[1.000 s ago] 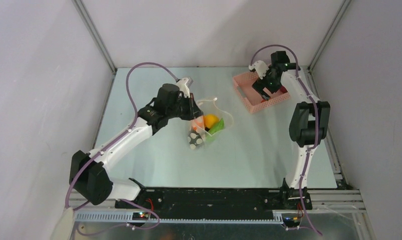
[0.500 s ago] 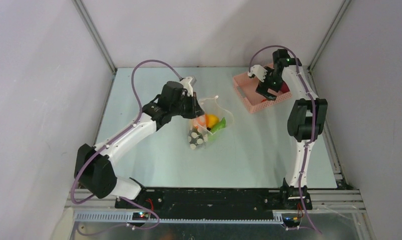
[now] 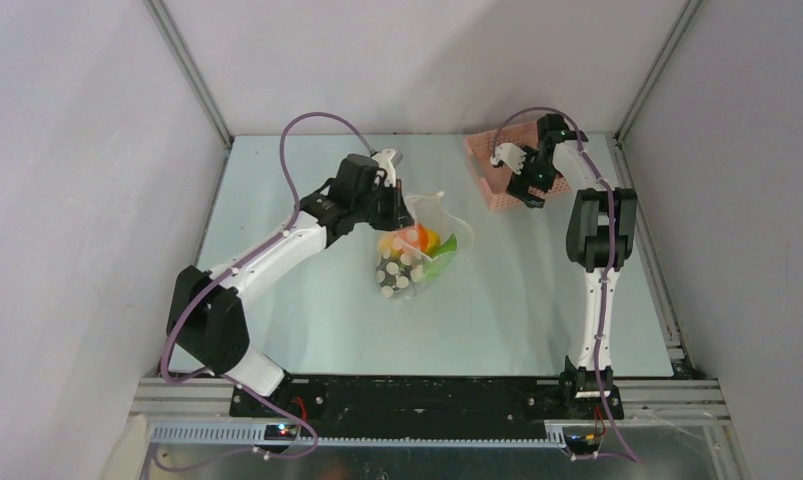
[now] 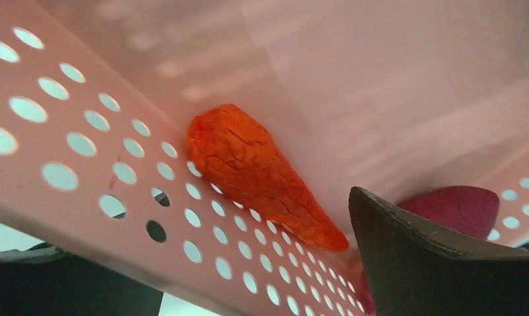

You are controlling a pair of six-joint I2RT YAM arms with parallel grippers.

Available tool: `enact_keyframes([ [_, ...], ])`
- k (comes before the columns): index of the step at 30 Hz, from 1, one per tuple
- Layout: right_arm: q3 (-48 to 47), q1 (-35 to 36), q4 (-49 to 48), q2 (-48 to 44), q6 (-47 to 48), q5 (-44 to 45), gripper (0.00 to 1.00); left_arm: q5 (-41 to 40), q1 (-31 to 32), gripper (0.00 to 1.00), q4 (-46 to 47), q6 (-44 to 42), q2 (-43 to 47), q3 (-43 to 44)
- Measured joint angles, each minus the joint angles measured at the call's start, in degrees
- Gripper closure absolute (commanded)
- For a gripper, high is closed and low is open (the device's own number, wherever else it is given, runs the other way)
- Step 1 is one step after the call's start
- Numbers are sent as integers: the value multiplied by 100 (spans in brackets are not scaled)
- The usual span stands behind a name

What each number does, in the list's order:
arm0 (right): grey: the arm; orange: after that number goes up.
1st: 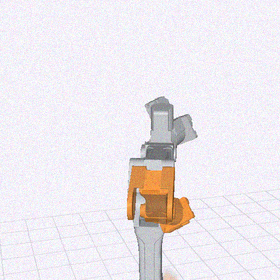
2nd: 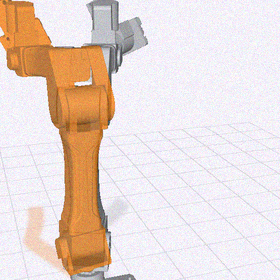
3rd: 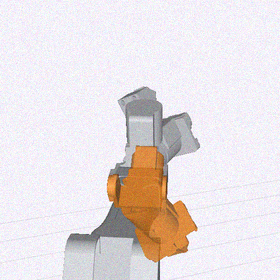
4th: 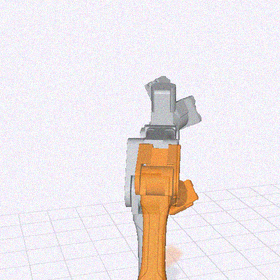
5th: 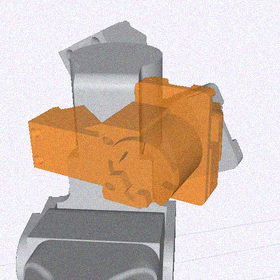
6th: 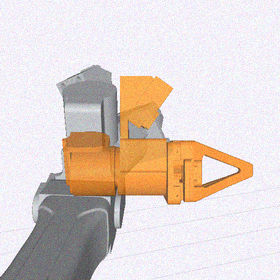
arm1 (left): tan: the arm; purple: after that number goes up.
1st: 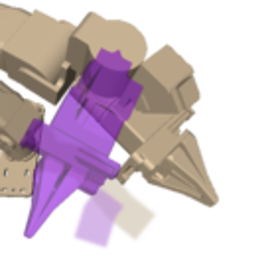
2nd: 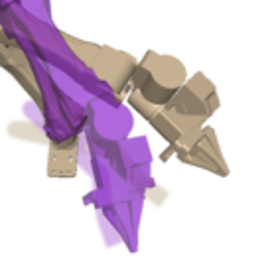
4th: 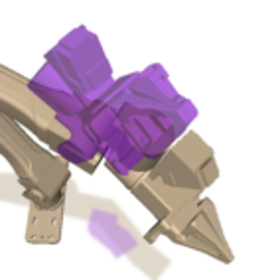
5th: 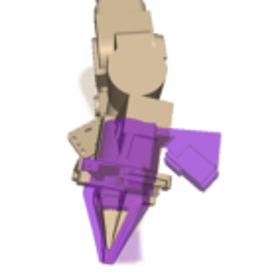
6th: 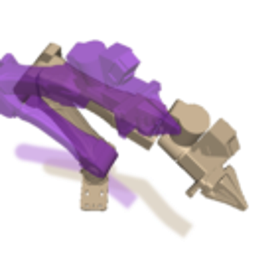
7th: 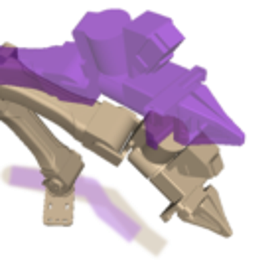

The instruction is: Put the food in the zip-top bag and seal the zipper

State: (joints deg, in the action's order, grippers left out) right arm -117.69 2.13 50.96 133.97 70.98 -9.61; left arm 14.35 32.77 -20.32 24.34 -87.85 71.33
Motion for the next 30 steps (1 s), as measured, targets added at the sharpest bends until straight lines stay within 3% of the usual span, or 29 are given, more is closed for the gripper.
enact_keyframes([
  [3,70,-2,-24,22,2,-199,1,35,0,100,-2,0,-59,4],
  [15,586,-11,203,-953,-26,-975,28,116,0,100,7,4,-66,4],
  [22,1005,-11,192,-1058,-170,-951,32,140,0,100,9,4,-55,2],
  [24,1069,-11,74,-1056,-203,-951,38,142,0,100,11,4,-46,2],
  [30,1075,33,-105,-1054,-354,-933,79,142,0,100,46,11,-20,-42],
])
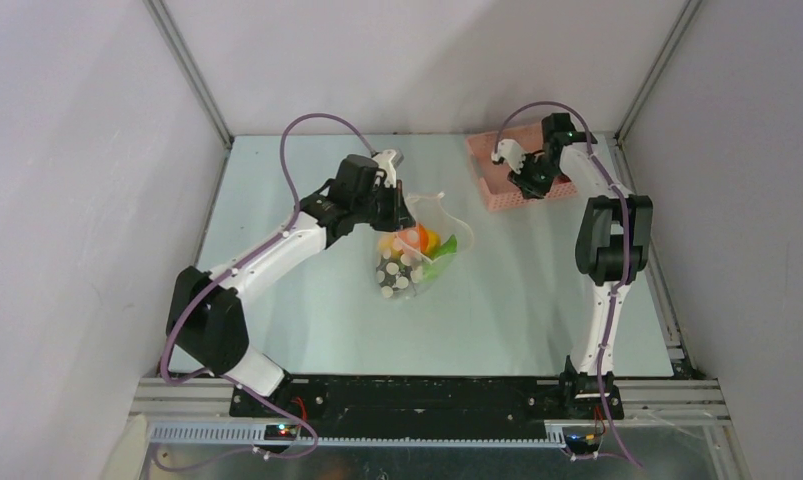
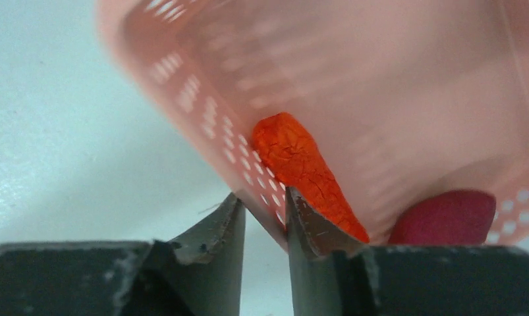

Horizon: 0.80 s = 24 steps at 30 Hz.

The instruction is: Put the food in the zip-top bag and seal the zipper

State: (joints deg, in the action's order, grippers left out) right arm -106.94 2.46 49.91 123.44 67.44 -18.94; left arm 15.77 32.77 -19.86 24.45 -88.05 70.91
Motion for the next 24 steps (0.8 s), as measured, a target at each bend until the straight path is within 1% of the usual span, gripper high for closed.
enact_keyframes([
  [1,11,15,4,0,0,-13,86,0,0,100,7,2,7,0],
  [3,31,59,-59,0,2,-48,90,0,0,100,13,2,26,-11],
  [5,79,105,-129,-2,-85,-46,93,7,0,100,28,7,57,-44],
  [7,197,162,-144,-72,-345,-42,93,13,0,100,52,9,83,-83],
  [11,678,264,-323,-376,-564,-2,92,42,0,100,120,11,107,-122],
  [15,979,525,-393,-619,-999,50,91,59,0,100,149,11,247,-271],
  [18,984,680,-503,-643,-1572,39,89,61,0,100,166,11,339,-313],
  [20,984,796,-605,-643,-2149,20,89,70,0,100,177,9,398,-343],
  [23,984,909,-767,-643,-2876,109,82,76,0,100,179,11,450,-372],
  [24,984,955,-839,-640,-3191,210,81,76,0,100,181,9,457,-376],
])
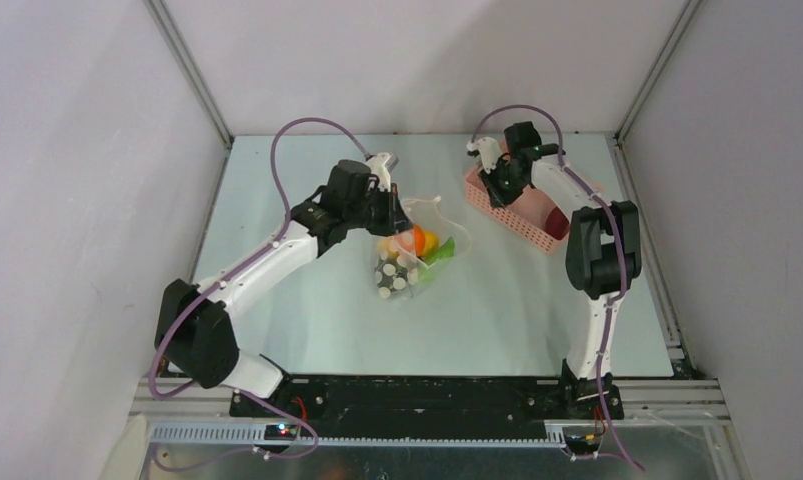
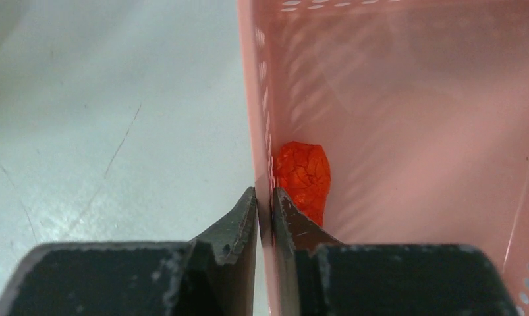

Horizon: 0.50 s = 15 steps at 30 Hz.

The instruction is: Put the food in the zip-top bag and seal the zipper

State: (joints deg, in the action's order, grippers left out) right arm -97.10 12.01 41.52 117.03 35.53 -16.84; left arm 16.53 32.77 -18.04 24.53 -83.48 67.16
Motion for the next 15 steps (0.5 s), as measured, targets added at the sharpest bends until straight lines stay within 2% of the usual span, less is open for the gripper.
enact_keyframes([
  [4,0,144,-166,44,-1040,435,75,-4,0,100,11,0,15,-31],
  [7,2,219,-291,50,-1659,568,52,-11,0,100,11,0,46,-85],
  [8,48,236,-424,13,-1845,573,47,-13,0,100,7,0,52,-85],
  [9,120,251,-549,-48,-2002,573,20,-15,0,100,9,0,59,-85],
  [10,210,260,-649,-144,-2103,568,5,-24,0,100,7,0,72,-85],
  [12,483,280,-828,-487,-2356,535,1,-26,0,100,11,2,94,-85],
  [15,756,275,-1172,-1161,-2566,424,1,-26,0,100,15,2,105,-85],
])
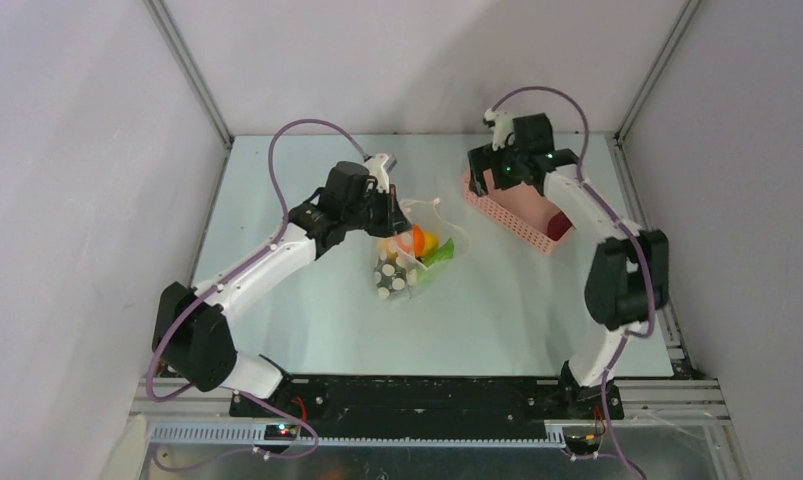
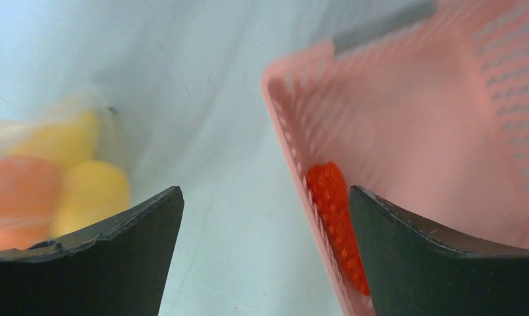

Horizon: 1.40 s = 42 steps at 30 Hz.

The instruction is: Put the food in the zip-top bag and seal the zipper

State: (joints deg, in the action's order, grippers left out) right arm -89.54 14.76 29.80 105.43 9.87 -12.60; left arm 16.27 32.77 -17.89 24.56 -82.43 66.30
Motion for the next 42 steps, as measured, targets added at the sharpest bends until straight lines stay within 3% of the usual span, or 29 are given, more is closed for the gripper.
enact_keyframes([
  [4,304,-256,-800,-962,-415,-382,1,0,0,100,2,2,4,0],
  [7,374,-874,-1399,-1257,-835,-1137,0,0,0,100,2,2,20,0],
  [10,-31,-1491,-1416,-813,-1045,-1716,1,-15,0,100,2,2,55,0],
  [13,-352,-1777,-1355,-149,-1034,-1602,1,-68,0,100,-2,2,81,0],
  [22,-804,-1596,-509,1342,-702,-868,8,-232,0,100,-68,0,81,0],
  [42,-1497,-876,1228,2065,1257,-525,11,-264,0,100,-177,-9,81,0],
])
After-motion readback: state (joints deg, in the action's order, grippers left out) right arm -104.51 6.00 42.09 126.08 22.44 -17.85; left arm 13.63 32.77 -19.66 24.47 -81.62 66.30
